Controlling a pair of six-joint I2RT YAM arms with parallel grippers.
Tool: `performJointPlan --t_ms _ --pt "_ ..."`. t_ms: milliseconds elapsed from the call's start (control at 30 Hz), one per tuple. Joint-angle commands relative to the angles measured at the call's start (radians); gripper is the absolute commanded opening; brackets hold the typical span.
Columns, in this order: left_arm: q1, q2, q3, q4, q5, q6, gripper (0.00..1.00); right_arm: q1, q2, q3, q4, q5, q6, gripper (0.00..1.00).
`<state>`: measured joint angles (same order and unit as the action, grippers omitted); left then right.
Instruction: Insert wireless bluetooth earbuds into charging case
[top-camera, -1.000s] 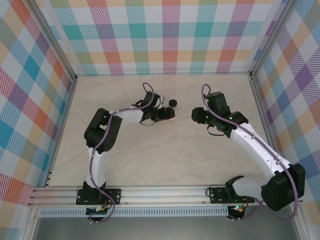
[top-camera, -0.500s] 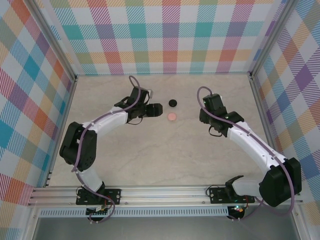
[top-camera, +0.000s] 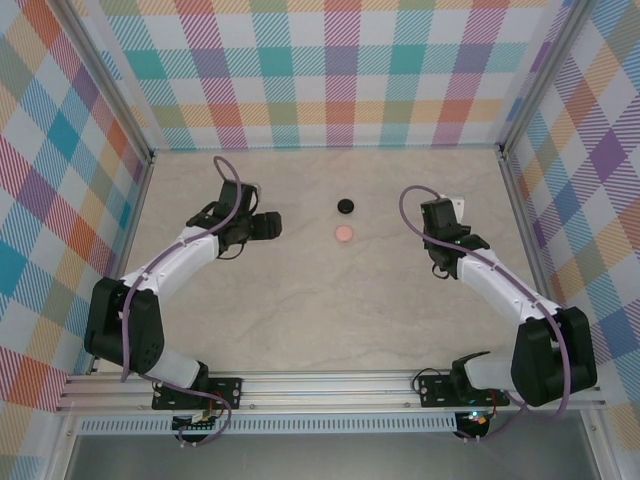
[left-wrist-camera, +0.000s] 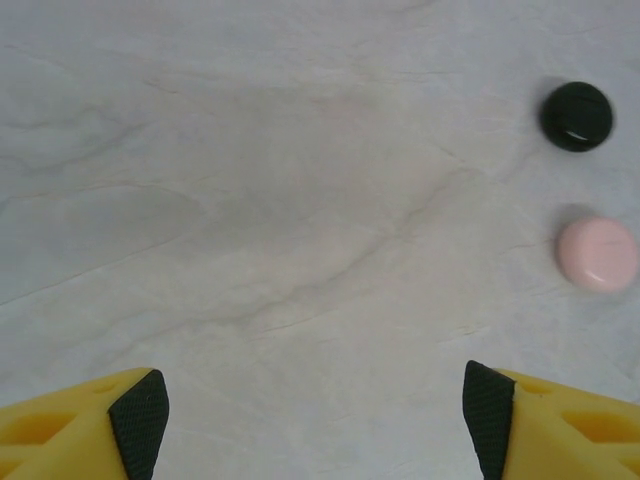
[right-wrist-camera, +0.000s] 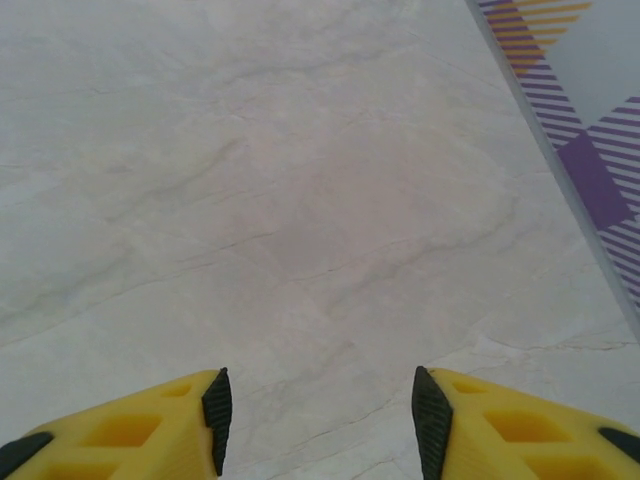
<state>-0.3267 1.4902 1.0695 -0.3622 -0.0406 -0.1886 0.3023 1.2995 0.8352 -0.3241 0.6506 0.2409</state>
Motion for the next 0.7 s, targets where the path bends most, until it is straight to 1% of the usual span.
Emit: performJointPlan --t_ms 0,67,133,267,333,433,533,600,667 --pt "0.034 -0.027 -0.017 -0.048 -0.109 0.043 0.80 -0.041 0.027 -0.039 0.110 -0.016 -0.037 0.60" --pt "0.048 -0.021 -0.019 -0.058 -0.161 0.050 0.80 -0.073 0.041 -0.060 0.150 -0.070 -0.048 0.65" --pt "0.062 -0.018 -0.031 -0.052 -0.218 0.054 0.82 -0.110 0.053 -0.085 0.197 -0.136 -0.058 0.66" --pt "0.095 -0.007 -0.073 0.007 -0.270 0.076 0.88 -0.193 0.055 -0.146 0.316 -0.291 -0.072 0.71" --pt "0.109 0.004 -0.099 0.049 -0.319 0.089 0.91 -0.229 0.055 -0.171 0.372 -0.371 -0.092 0.73" --pt "0.133 0.021 -0.141 0.149 -0.319 0.117 0.92 -0.252 0.055 -0.215 0.466 -0.425 -0.114 0.74" --pt "0.153 0.030 -0.201 0.271 -0.274 0.151 0.93 -0.254 0.054 -0.270 0.590 -0.447 -0.155 0.75" --pt "0.159 0.031 -0.256 0.384 -0.235 0.191 0.94 -0.256 0.054 -0.296 0.647 -0.457 -0.167 0.76" --pt "0.161 0.031 -0.303 0.476 -0.222 0.217 0.95 -0.260 0.053 -0.318 0.698 -0.470 -0.172 0.77"
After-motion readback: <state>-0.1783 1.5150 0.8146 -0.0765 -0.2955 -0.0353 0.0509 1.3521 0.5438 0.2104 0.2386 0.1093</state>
